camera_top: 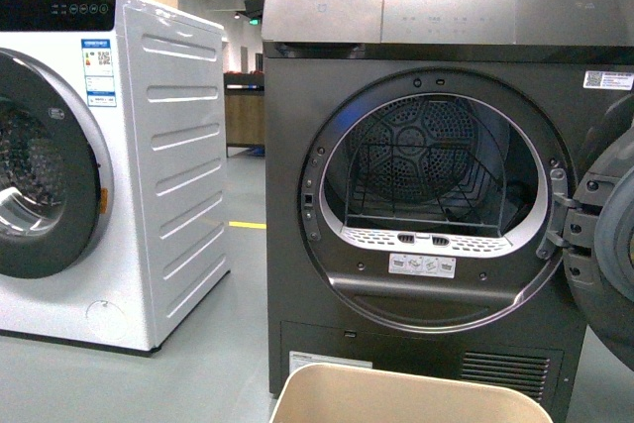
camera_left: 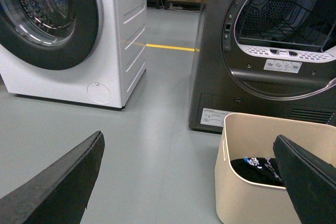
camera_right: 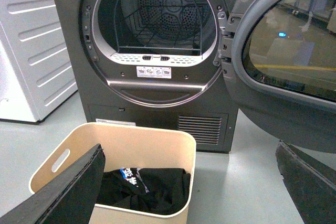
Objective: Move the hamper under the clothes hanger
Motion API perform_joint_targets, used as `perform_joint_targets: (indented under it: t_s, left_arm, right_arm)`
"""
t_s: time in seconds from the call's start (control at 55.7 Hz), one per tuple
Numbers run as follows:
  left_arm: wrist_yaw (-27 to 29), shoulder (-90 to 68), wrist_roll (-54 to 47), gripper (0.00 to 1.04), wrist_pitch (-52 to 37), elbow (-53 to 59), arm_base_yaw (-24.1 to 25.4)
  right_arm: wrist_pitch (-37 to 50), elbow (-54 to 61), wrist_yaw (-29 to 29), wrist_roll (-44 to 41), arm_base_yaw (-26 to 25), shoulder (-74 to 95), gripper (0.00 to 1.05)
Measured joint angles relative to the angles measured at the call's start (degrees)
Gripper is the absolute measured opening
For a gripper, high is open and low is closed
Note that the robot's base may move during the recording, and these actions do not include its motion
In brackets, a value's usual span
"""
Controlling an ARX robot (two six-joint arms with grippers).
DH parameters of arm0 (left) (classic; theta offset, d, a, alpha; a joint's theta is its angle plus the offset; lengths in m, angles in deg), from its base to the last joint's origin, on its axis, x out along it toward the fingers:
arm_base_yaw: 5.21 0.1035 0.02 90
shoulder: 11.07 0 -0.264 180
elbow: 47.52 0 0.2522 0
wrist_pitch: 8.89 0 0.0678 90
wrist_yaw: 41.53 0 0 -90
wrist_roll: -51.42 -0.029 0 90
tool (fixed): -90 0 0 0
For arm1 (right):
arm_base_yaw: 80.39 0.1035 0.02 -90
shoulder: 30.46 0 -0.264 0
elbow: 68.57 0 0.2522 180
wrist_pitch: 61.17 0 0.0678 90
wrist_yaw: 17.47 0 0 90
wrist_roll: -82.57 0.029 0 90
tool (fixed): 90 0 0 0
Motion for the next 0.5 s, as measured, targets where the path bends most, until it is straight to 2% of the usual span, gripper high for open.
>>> perform_joint_targets:
  t_s: [0.215, 0.233, 0.269, 0.287, 0.341, 0.413, 0.503]
  left_arm:
    - [0.0, 0.0, 0.0, 0.98, 0.0, 0.0, 0.0]
    - [1.7, -0.6, 0.7, 0.98, 0.9, -0.3, -0.6]
    - [9.8, -8.0, 5.1, 0.98, 6.1, -3.7, -2.8]
    - [10.1, -13.4, 6.1, 0.98, 4.8, -5.5, -2.7]
    - [7.9, -23.9, 6.7, 0.98, -0.6, -9.2, -1.4]
    - [4.4, -40.3, 6.5, 0.98, -9.8, -17.7, 0.4]
    - [3.3, -57.3, 5.9, 0.98, -15.5, -27.4, 1.0]
  right_arm:
    - [0.0, 0.0, 0.0, 0.0, 0.0, 0.0, 0.97]
    - [0.0, 0.0, 0.0, 0.0, 0.0, 0.0, 0.97]
    - [-0.1, 0.0, 0.5, 0.2, 0.1, 0.1, 0.97]
    - [0.3, -0.3, 2.8, 1.0, 0.2, 1.5, 0.97]
    - [6.7, -1.9, 2.3, 2.3, -1.9, 10.1, 0.97]
    - [19.3, -7.1, -2.6, 3.3, -6.6, 26.8, 0.97]
    - [29.4, -15.9, -7.2, 3.3, -8.9, 45.7, 0.97]
